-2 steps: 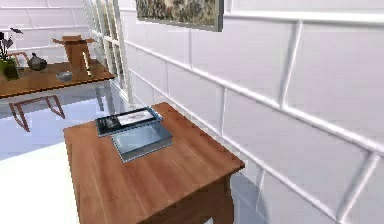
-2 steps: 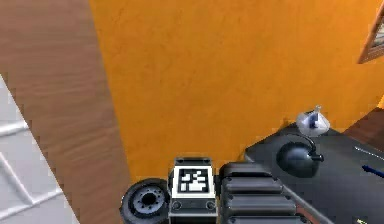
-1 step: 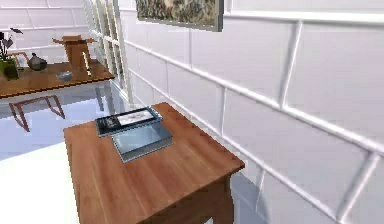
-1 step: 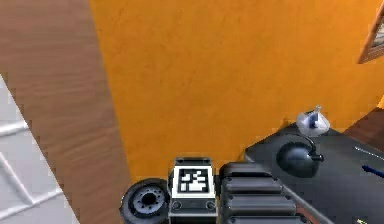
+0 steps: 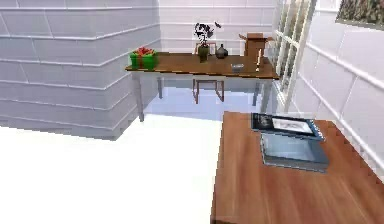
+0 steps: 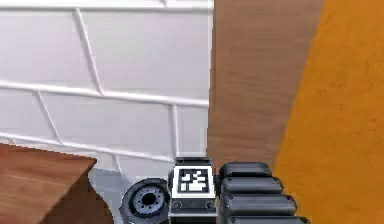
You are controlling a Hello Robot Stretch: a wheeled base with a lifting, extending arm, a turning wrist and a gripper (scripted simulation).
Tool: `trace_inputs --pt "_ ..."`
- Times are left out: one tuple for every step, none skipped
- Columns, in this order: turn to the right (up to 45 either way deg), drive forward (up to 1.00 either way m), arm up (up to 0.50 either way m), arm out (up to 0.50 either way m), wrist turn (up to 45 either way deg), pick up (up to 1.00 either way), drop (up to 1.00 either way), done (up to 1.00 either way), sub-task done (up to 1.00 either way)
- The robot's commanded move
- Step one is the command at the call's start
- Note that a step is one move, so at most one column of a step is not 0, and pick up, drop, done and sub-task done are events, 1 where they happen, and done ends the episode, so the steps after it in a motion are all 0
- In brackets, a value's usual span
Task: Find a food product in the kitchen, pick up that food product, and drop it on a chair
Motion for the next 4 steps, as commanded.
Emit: trace_inputs --pt "-45.0 0.00 0.00 0.00 0.0 0.00 0.00 0.00 0.00" --pt "-45.0 0.00 0.00 0.00 0.0 0.00 0.00 0.00 0.00" --pt "-24.0 0.00 0.00 0.00 0.0 0.00 0.00 0.00 0.00" --pt "0.0 0.75 0.00 0.00 0.0 0.00 0.00 0.00 0.00"
